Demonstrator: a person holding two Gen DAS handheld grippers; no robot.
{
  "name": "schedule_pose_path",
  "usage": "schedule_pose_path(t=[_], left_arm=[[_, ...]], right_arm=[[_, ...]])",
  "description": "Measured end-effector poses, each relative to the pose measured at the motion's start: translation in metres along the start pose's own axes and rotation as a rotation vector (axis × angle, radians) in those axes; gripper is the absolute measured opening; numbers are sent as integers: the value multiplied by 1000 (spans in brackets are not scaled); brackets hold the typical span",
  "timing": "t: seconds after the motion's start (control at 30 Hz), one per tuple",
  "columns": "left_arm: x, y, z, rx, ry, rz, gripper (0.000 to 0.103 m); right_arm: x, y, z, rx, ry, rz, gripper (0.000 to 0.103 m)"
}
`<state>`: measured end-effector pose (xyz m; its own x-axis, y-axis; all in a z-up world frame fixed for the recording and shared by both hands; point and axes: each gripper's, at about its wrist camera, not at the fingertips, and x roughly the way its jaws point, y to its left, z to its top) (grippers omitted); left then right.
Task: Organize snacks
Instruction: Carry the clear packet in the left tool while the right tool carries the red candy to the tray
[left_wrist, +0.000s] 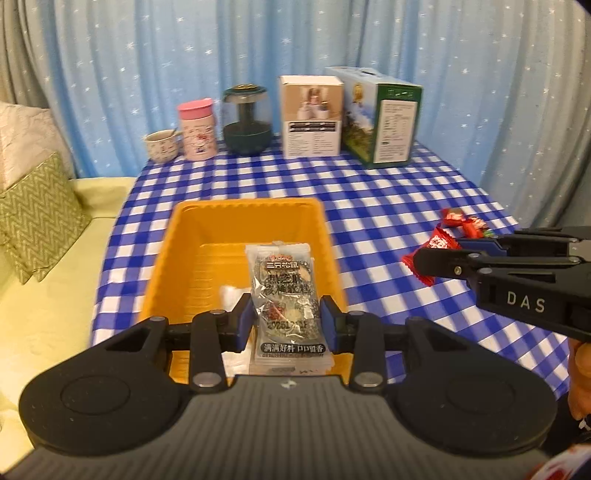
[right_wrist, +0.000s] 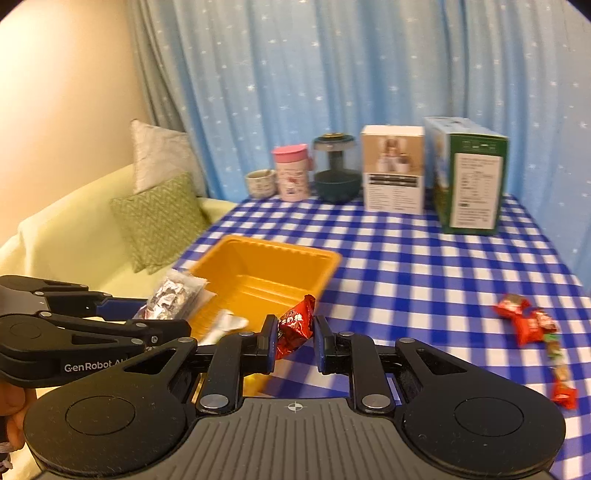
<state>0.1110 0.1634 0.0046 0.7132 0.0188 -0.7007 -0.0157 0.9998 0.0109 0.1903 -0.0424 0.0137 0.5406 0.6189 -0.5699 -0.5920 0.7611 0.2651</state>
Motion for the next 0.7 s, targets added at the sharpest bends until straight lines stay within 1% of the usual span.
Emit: schedule_pose_path(t=[0.17, 0.3, 0.53, 0.7], left_arm=[[5, 27, -7, -15, 14, 24, 34], [15, 45, -10, -23, 26, 35, 34], [36, 61, -9, -32, 44, 44, 34], [50, 67, -7, -35, 54, 42, 35]], right_arm=[[25, 18, -4, -3, 1, 36, 20], [46, 24, -6, 9, 10, 65, 20], [81, 32, -6, -8, 37, 82, 20], [97, 33, -5, -15, 55, 85, 20]])
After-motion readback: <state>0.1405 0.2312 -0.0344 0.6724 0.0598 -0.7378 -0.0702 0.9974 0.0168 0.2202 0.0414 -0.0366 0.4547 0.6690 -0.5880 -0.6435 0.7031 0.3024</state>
